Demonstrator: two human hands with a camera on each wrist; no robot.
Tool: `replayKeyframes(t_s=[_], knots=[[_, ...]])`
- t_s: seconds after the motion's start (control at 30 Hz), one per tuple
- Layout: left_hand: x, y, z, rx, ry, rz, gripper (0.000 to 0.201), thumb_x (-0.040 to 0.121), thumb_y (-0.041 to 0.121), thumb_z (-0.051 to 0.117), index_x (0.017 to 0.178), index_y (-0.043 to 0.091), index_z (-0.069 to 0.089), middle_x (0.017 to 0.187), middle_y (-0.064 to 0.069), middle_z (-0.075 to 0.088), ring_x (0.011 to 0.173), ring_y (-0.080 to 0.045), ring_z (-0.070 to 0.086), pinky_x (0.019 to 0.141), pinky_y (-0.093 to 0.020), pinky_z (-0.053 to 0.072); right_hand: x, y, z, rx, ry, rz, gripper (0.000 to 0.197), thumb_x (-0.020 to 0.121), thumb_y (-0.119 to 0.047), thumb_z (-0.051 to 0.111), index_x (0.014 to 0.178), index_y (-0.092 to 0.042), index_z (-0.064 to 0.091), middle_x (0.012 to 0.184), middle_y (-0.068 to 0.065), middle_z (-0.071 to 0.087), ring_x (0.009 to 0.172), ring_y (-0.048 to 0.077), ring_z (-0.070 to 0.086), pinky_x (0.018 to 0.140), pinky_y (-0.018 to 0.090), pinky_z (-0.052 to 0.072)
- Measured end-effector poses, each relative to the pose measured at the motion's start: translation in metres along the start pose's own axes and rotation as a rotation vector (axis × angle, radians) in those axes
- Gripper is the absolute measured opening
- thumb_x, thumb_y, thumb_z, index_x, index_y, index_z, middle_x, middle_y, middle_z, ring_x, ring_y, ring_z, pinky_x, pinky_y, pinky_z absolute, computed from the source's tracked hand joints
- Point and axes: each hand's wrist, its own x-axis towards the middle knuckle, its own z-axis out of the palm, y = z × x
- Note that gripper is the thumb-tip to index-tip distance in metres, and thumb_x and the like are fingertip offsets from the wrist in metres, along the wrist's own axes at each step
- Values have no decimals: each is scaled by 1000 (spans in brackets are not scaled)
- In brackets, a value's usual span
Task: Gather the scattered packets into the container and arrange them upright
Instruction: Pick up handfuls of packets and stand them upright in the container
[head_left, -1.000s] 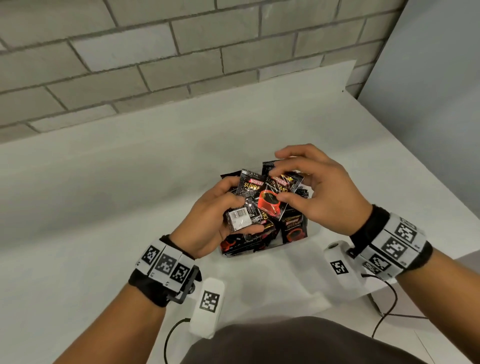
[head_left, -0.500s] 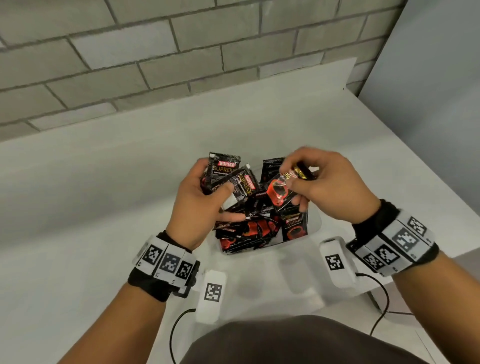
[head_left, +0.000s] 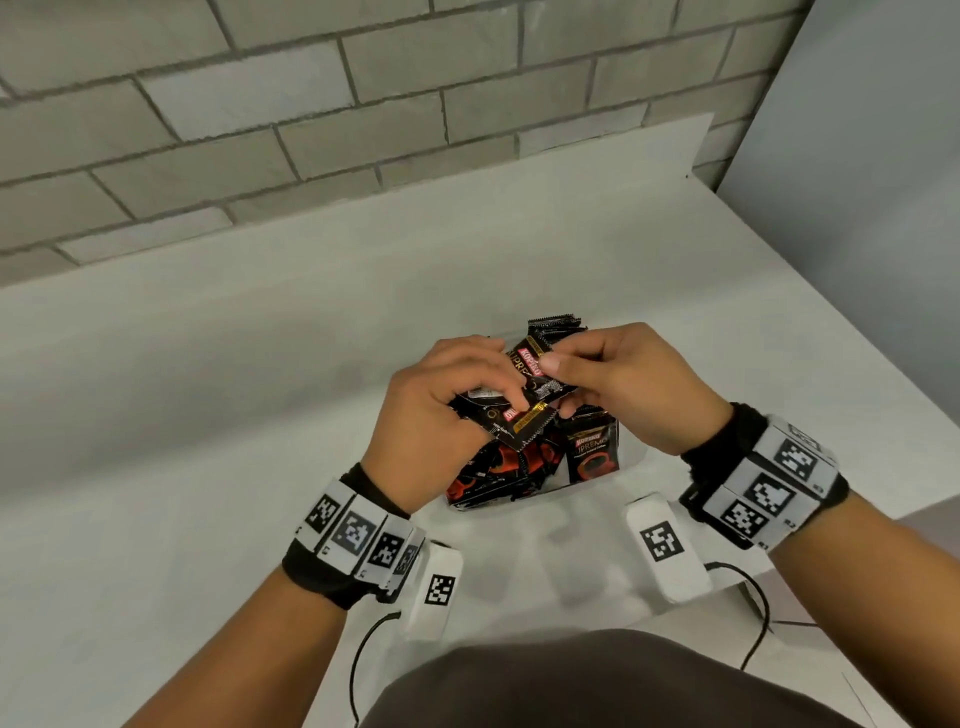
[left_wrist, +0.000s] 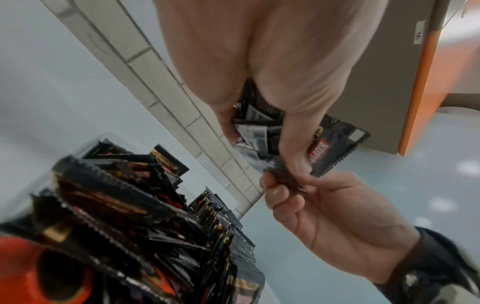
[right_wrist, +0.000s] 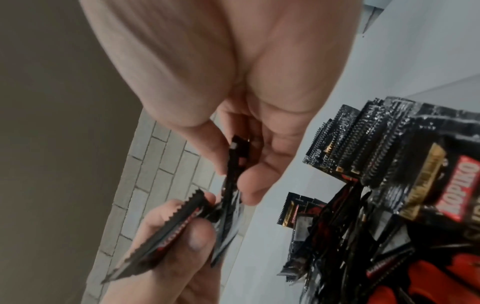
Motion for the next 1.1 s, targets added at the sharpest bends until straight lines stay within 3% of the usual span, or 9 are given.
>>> replayKeyframes(t_s=[0.17,0.3,0.37,0.47,0.53,0.63,0.83,0.93,1.1], knots=[[1,0,-3,-173,106,-98,20,74,-1,86,87,11,75,101,-8,76,111,-22,70,103,-37,53,2,-2,-8,-158,175,-10,3,90,-14,72,91,-14,75,87,8,77,68,26,74,80,50,59],[0,-8,-17,-297,295,-302,15,84,1,79,96,10,76,102,-9,78,100,-32,74,91,-45,60,3,-5,-18,-186,211,-88,17,90,-7,72,106,-13,70,83,5,74,69,30,74,80,54,60],[-1,-10,-20,-356,262,-425,18,86,2,78,103,4,75,116,-6,76,107,-34,73,86,-48,63,0,-7,-18,-166,171,-149,31,93,-1,66,119,-16,64,62,-2,53,57,18,65,76,49,62],[-1,-7,-15,-351,184,-457,21,79,5,82,99,7,76,133,2,70,118,-23,70,87,-49,62,-3,-10,-10,-157,113,-206,49,95,4,59,134,-26,57,70,13,25,55,15,44,71,43,63],[0,-5,-10,-295,129,-419,19,78,7,85,95,12,78,121,1,75,112,-22,72,94,-55,58,-3,-10,-5,-163,66,-228,45,97,5,55,130,-25,62,76,22,41,62,21,55,74,45,63],[2,-4,-4,-186,134,-430,15,81,11,86,92,19,79,94,-2,79,92,-27,76,89,-56,60,-5,-6,-1,-147,26,-225,37,98,6,53,123,-18,67,106,13,71,90,27,74,77,48,62],[3,1,-2,-174,124,-468,14,82,13,85,93,19,79,92,-7,79,89,-31,76,81,-53,63,-8,-9,-2,-172,40,-225,28,91,-2,69,115,-16,68,95,0,74,86,19,74,70,44,63],[4,3,-7,-209,167,-498,15,86,12,81,100,14,75,94,-12,77,90,-30,77,70,-48,66,-9,-14,-16,-280,106,-238,39,89,-4,72,121,-25,66,70,-8,52,65,4,59,66,35,63],[5,10,-21,-306,179,-585,27,94,16,73,119,11,63,99,-8,79,83,-31,78,45,-39,61,-13,-18,-44,-705,-51,-183,25,88,-14,74,100,-37,72,89,-11,74,73,6,68,69,30,57]])
